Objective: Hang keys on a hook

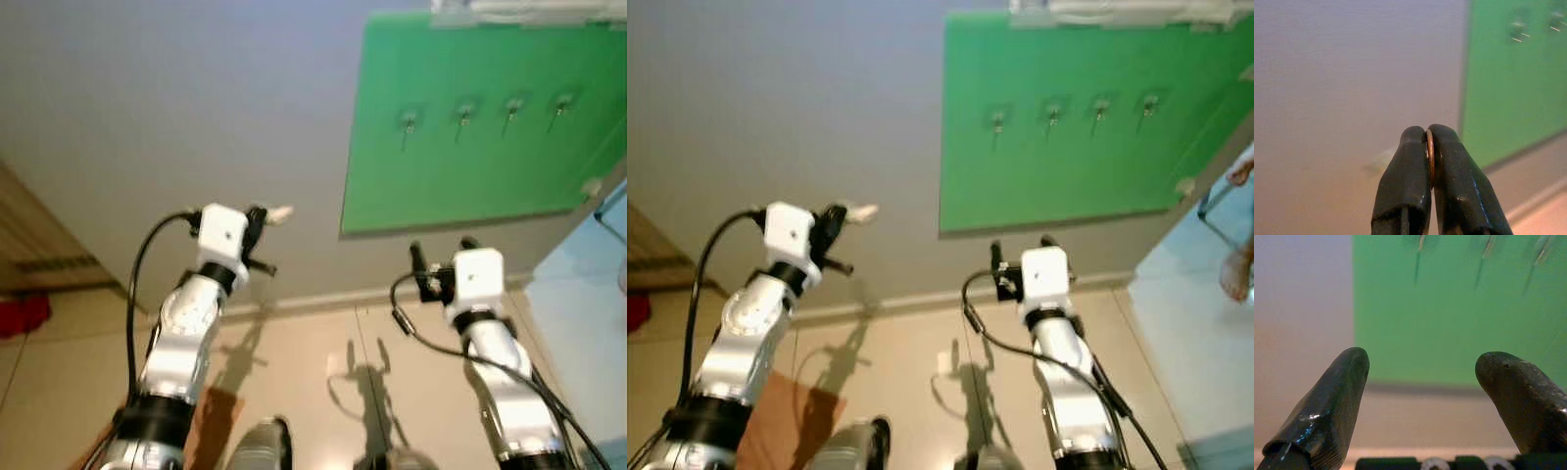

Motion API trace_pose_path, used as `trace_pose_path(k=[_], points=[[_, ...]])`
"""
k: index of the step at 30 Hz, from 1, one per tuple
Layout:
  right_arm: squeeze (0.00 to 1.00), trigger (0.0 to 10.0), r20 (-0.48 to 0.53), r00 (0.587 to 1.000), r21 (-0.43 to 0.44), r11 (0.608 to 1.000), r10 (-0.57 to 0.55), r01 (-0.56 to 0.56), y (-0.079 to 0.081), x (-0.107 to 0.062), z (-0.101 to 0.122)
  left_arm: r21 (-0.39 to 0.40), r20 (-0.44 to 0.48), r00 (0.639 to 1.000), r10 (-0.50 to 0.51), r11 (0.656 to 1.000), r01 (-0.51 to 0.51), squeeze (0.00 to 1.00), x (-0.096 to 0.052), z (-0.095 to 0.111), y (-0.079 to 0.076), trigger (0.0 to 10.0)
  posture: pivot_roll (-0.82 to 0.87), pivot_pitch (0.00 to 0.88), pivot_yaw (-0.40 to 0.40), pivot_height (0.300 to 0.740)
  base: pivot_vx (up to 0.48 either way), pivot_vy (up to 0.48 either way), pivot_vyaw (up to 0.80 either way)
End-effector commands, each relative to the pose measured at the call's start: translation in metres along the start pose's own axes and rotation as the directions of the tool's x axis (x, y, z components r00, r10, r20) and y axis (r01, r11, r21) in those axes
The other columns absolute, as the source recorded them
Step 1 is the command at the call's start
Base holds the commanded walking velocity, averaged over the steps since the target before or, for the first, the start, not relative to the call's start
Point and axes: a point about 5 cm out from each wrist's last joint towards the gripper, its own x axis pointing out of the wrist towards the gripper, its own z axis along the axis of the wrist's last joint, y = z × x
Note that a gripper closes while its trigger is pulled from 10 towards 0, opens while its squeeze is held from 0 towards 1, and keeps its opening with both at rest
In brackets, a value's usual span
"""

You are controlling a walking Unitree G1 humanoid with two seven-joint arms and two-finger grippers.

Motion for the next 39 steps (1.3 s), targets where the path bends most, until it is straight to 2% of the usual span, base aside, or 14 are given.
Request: trace_pose_path(k=[1, 6, 9, 12, 26, 34, 39], points=[[0.00, 10.0, 0.056, 0.998, -0.005, 1.000, -0.023, 0.023, -0.002, 0.000, 0.011, -0.007, 0.051, 0.996, 0.068, 0.998, -0.068, 0.00, -0.001, 0.011, 0.014, 0.0, -0.12, 0.129, 0.013, 0.740, 0.000, 0.000, 0.66], [0.00, 10.0, 0.107, 0.992, 0.006, 0.997, -0.074, 0.074, -0.005, -0.001, 0.020, 0.010, 0.075, 0.993, 0.091, 0.996, -0.092, 0.00, -0.002, 0.014, 0.015, 0.0, -0.12, 0.114, 0.014, 0.740, 0.000, 0.000, 0.66], [0.00, 10.0, 0.081, 0.995, 0.025, 0.998, -0.053, 0.051, 0.000, 0.000, 0.015, 0.021, 0.059, 0.996, 0.071, 0.997, -0.072, 0.00, 0.000, 0.012, 0.009, 0.0, -0.12, 0.105, 0.013, 0.740, 0.000, 0.000, 0.21], [0.00, 10.0, 0.054, 0.998, 0.031, 0.999, -0.019, 0.018, 0.006, 0.000, 0.010, 0.035, 0.056, 0.997, 0.059, 0.998, -0.061, 0.00, 0.003, 0.011, 0.005, 0.0, -0.12, 0.100, 0.013, 0.740, 0.284, -0.384, 0.00], [0.00, 10.0, 0.019, 1.000, 0.030, 1.000, -0.007, 0.007, 0.008, -0.006, 0.001, 0.053, 0.031, 0.998, 0.046, 0.997, -0.048, 0.00, 0.006, 0.007, 0.009, 0.0, -0.13, 0.107, 0.009, 0.740, 0.280, -0.387, 0.00], [0.00, 10.0, 0.006, 1.000, 0.070, 0.998, 0.002, -0.002, 0.011, -0.012, -0.002, 0.047, 0.034, 0.999, 0.012, 0.999, -0.013, 0.00, 0.004, 0.007, 0.004, 0.0, -0.13, 0.116, 0.017, 0.740, 0.281, -0.386, 0.00], [0.00, 10.0, 0.011, 1.000, 0.098, 0.995, 0.024, -0.025, 0.017, -0.009, 0.000, 0.050, 0.046, 0.999, -0.013, 0.999, 0.011, 0.00, 0.007, 0.009, 0.000, 0.0, -0.13, 0.117, 0.019, 0.740, 0.281, -0.386, 0.00]])
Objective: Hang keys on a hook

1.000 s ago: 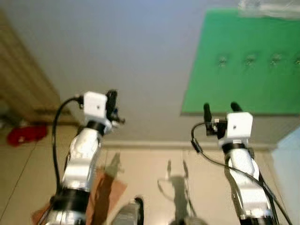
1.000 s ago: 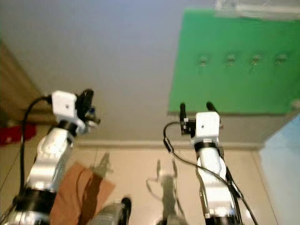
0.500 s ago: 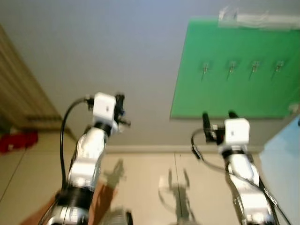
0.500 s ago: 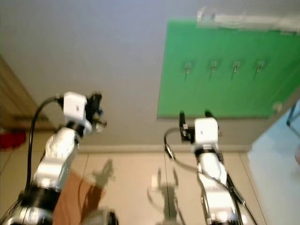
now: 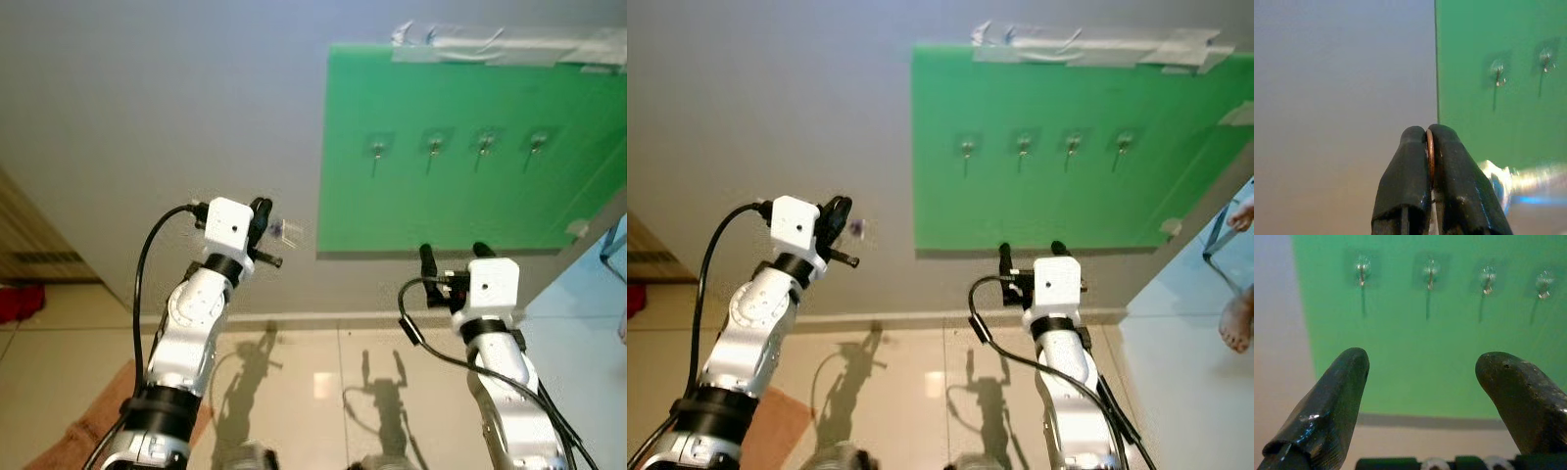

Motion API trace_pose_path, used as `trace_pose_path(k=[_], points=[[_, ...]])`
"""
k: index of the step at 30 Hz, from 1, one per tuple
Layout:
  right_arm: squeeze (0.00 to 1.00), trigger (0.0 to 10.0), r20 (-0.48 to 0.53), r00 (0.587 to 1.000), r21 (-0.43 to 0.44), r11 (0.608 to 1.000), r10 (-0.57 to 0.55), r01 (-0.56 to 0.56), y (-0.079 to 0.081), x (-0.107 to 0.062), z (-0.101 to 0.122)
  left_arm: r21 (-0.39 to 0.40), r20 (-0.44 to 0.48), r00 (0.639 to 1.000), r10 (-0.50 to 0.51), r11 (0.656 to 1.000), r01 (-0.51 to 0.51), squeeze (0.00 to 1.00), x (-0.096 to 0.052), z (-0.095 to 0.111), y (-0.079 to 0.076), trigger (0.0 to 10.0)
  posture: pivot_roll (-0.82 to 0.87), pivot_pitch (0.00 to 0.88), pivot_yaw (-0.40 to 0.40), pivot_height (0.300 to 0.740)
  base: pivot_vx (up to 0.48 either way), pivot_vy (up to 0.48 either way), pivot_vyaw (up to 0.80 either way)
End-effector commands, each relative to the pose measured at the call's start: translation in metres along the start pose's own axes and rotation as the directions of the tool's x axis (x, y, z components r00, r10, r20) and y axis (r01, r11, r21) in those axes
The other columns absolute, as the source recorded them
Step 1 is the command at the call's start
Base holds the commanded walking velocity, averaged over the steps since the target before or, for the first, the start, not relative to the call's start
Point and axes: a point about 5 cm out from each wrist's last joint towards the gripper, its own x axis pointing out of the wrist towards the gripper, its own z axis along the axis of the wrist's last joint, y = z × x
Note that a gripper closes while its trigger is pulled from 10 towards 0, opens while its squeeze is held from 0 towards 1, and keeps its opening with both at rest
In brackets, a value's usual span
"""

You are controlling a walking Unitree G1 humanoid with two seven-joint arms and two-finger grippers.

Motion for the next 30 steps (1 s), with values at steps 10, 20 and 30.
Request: trace_pose_path(k=[10, 20, 30], points=[[0.00, 10.0, 0.009, 0.997, 0.052, 0.995, 0.082, -0.082, 0.017, 0.005, 0.004, 0.005, 0.017, 0.999, -0.037, 0.999, 0.037, 0.00, -0.002, 0.005, -0.002, 0.0, -0.12, 0.122, 0.020, 0.740, 0.280, -0.386, 0.00], [0.00, 10.0, -0.003, 0.995, 0.052, 0.994, 0.098, -0.098, 0.019, 0.005, 0.002, -0.013, -0.001, 1.000, 0.005, 1.000, -0.005, 0.00, -0.003, 0.003, 0.005, 0.0, -0.12, 0.121, 0.013, 0.740, 0.236, -0.297, 0.00], [0.00, 10.0, -0.008, 0.994, 0.044, 0.994, 0.105, -0.104, 0.017, 0.006, 0.002, -0.002, 0.014, 0.999, 0.042, 0.999, -0.042, 0.00, 0.001, 0.011, 0.011, 0.0, -0.12, 0.120, 0.004, 0.740, 0.000, 0.000, 0.00]])
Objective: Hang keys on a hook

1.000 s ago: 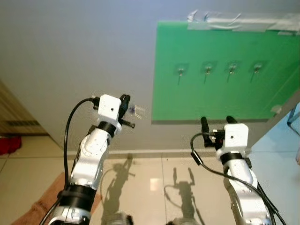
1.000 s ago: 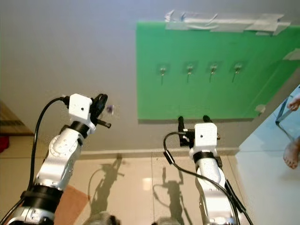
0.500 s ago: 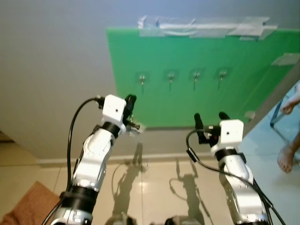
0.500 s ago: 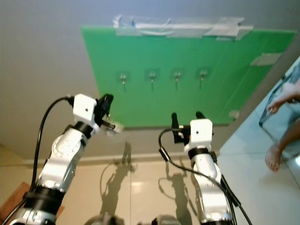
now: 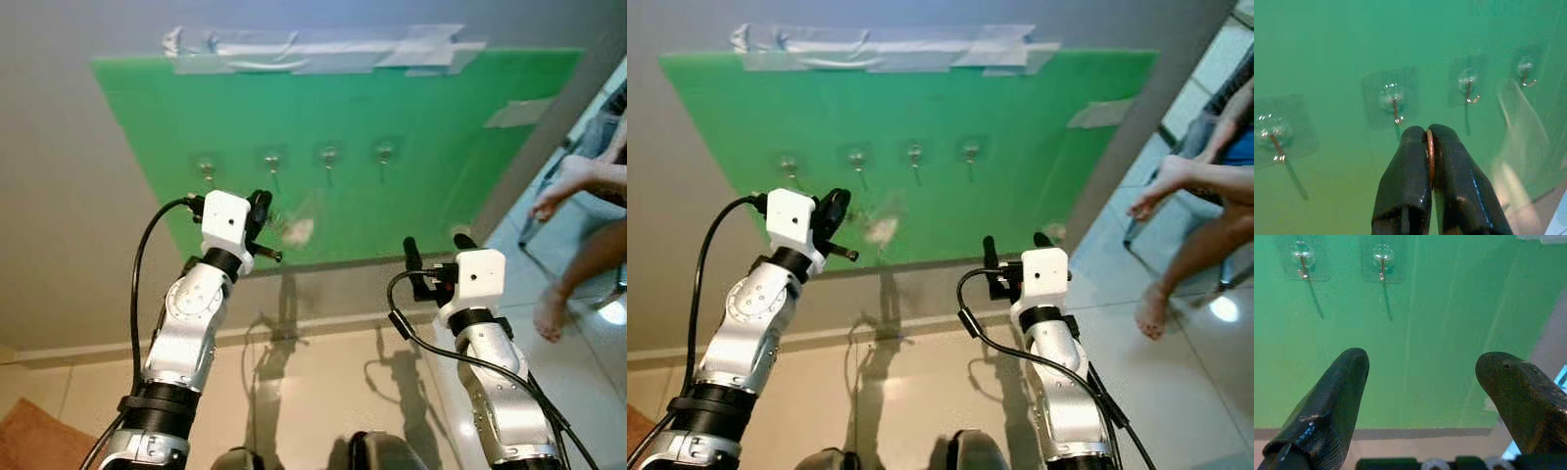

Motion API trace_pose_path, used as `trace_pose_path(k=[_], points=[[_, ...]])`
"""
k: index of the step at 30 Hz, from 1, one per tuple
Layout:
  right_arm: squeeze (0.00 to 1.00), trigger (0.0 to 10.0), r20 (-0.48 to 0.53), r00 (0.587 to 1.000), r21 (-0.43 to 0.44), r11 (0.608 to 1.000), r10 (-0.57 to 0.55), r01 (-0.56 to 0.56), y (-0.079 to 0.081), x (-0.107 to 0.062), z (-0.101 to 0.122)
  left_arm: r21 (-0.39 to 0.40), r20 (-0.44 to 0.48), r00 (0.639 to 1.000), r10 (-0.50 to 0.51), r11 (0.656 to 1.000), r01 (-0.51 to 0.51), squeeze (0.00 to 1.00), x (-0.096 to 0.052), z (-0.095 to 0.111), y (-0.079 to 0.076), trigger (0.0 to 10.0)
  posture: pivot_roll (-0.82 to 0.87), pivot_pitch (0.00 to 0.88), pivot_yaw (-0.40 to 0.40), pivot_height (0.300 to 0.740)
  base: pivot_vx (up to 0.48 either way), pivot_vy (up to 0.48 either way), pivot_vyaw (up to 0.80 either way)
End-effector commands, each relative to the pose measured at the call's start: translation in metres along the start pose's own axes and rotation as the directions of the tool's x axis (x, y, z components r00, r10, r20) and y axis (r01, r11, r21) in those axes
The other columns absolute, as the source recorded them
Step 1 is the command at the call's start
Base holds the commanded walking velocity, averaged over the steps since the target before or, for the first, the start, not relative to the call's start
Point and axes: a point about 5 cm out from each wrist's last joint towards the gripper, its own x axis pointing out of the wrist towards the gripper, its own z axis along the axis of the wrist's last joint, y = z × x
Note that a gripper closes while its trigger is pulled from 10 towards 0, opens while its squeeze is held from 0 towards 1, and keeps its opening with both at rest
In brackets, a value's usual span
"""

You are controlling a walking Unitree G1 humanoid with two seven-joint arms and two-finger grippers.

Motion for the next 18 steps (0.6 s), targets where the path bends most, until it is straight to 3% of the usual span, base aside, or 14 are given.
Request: trace_pose_path(k=[1, 9, 18], points=[[0.00, 10.0, -0.012, 1.000, 0.008, 1.000, 0.022, -0.022, 0.006, 0.000, -0.002, 0.026, 0.016, 0.999, 0.028, 0.999, -0.028, 0.00, 0.000, 0.006, 0.009, 0.0, -0.12, 0.122, 0.002, 0.740, 0.000, 0.000, 0.00], [0.00, 10.0, -0.027, 0.999, 0.001, 1.000, 0.026, -0.026, 0.005, -0.003, -0.004, 0.094, 0.006, 1.000, 0.026, 0.995, -0.026, 0.00, 0.006, 0.008, 0.015, 0.0, -0.13, 0.127, 0.000, 0.740, 0.000, 0.000, 0.00], [0.00, 10.0, -0.040, 0.999, -0.009, 1.000, 0.028, -0.029, 0.004, -0.005, -0.007, 0.076, 0.008, 1.000, 0.030, 0.997, -0.031, 0.00, 0.014, 0.014, 0.023, 0.0, -0.13, 0.121, -0.004, 0.740, 0.000, 0.000, 0.00]])
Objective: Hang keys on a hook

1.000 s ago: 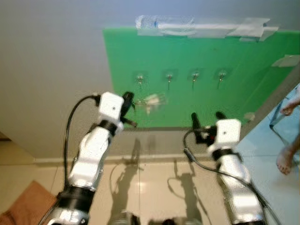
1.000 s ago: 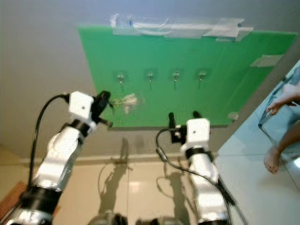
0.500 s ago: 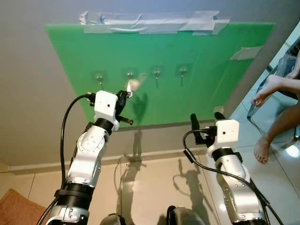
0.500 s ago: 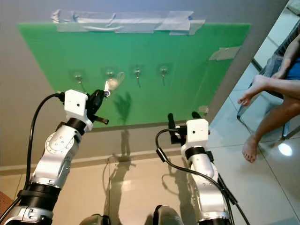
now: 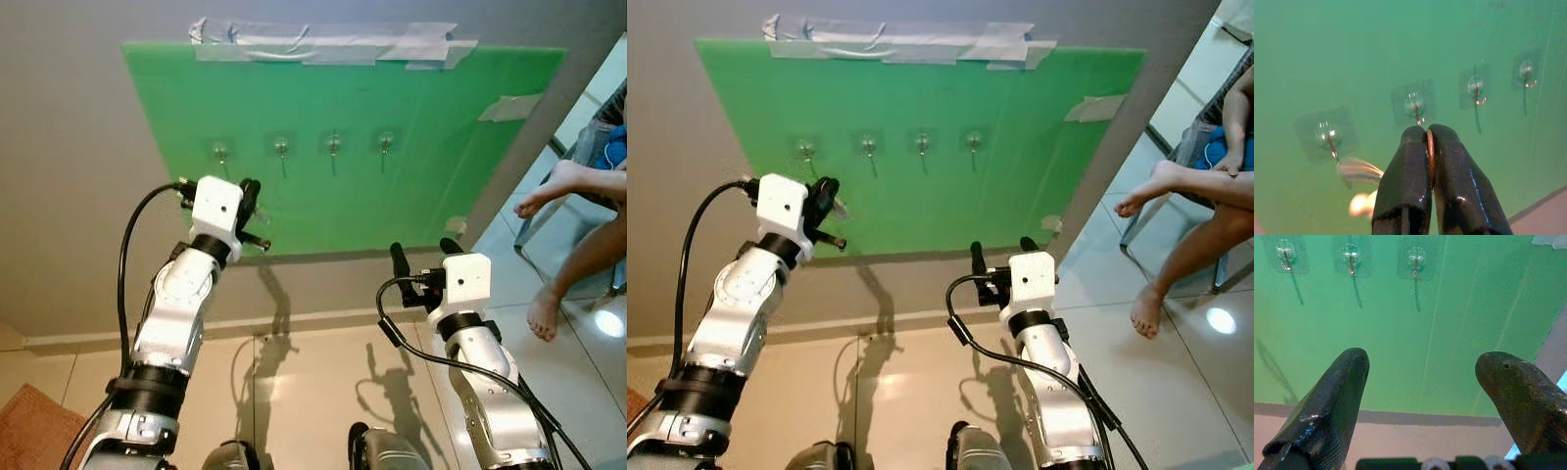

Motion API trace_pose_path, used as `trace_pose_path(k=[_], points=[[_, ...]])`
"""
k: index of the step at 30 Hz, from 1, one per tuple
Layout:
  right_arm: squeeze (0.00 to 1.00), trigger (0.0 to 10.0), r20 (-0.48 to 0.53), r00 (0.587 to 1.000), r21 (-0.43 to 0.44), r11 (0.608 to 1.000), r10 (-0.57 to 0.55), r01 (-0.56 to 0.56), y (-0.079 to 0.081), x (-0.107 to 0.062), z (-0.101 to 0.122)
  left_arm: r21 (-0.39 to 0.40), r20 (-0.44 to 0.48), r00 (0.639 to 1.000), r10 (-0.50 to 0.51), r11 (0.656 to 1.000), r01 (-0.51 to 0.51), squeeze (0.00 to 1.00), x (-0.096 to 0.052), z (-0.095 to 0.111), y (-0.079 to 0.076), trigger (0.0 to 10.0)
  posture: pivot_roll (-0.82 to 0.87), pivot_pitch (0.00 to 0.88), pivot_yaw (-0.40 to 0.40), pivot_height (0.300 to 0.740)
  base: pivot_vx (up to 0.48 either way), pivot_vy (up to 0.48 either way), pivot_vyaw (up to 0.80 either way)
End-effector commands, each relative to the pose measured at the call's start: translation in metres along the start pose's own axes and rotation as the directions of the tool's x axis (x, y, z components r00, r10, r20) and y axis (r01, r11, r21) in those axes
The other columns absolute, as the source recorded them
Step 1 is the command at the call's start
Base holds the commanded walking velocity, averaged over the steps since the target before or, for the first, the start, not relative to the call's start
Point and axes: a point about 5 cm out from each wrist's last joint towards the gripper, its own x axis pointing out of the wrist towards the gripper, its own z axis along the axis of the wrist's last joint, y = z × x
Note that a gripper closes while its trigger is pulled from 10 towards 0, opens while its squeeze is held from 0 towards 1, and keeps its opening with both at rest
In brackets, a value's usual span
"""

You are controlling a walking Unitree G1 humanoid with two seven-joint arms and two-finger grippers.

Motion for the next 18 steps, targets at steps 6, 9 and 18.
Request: trace_pose_path(k=[6, 9, 18], points=[[0.00, 10.0, -0.027, 1.000, -0.008, 1.000, 0.001, -0.001, -0.002, -0.002, -0.004, -0.060, -0.004, 0.999, 0.037, 0.997, -0.037, 0.00, 0.008, 0.004, 0.010, 0.0, -0.13, 0.115, -0.005, 0.740, 0.000, 0.000, 0.00], [0.00, 10.0, -0.026, 1.000, -0.009, 1.000, 0.004, -0.004, -0.002, -0.001, -0.003, -0.054, 0.015, 1.000, 0.025, 0.998, -0.024, 0.00, 0.014, 0.011, 0.010, 0.0, -0.13, 0.112, -0.006, 0.740, 0.000, 0.000, 0.00], [0.00, 10.0, -0.028, 1.000, -0.009, 1.000, 0.004, -0.004, -0.001, -0.002, -0.004, -0.042, 0.051, 0.999, 0.008, 0.999, -0.006, 0.00, 0.018, 0.021, 0.011, 0.0, -0.13, 0.113, -0.004, 0.740, 0.311, 0.000, 0.00]])
